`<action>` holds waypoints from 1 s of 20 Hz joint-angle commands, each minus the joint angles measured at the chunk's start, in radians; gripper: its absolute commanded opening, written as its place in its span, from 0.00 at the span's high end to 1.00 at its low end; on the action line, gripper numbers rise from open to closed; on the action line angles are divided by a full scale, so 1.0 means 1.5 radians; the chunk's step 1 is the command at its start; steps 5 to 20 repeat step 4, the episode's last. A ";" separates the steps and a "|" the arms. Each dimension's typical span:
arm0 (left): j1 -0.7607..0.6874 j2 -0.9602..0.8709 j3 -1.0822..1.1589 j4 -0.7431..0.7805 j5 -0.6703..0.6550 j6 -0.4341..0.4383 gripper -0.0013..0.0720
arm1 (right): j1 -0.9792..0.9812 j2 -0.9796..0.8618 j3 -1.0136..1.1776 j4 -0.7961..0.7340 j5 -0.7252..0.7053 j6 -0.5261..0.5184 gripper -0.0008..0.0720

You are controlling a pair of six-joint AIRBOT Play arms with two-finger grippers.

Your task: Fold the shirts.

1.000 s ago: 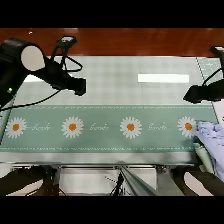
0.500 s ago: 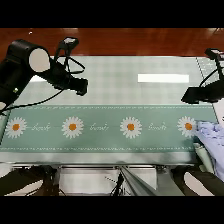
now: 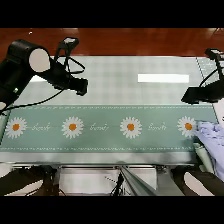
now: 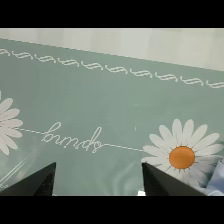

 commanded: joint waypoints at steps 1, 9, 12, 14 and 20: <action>-0.001 0.000 0.000 0.001 0.000 0.001 0.00 | 0.001 -0.001 0.000 0.000 0.000 0.000 0.15; -0.001 0.000 0.000 0.001 0.000 0.001 0.00 | 0.001 -0.001 0.000 0.000 0.000 0.000 0.15; -0.001 0.000 0.000 0.001 0.000 0.001 0.00 | 0.001 -0.001 0.000 0.000 0.000 0.000 0.15; -0.001 0.000 0.000 0.001 0.000 0.001 0.00 | 0.001 -0.001 0.000 0.000 0.000 0.000 0.15; -0.001 0.000 0.000 0.001 0.000 0.001 0.00 | 0.001 -0.001 0.000 0.000 0.000 0.000 0.15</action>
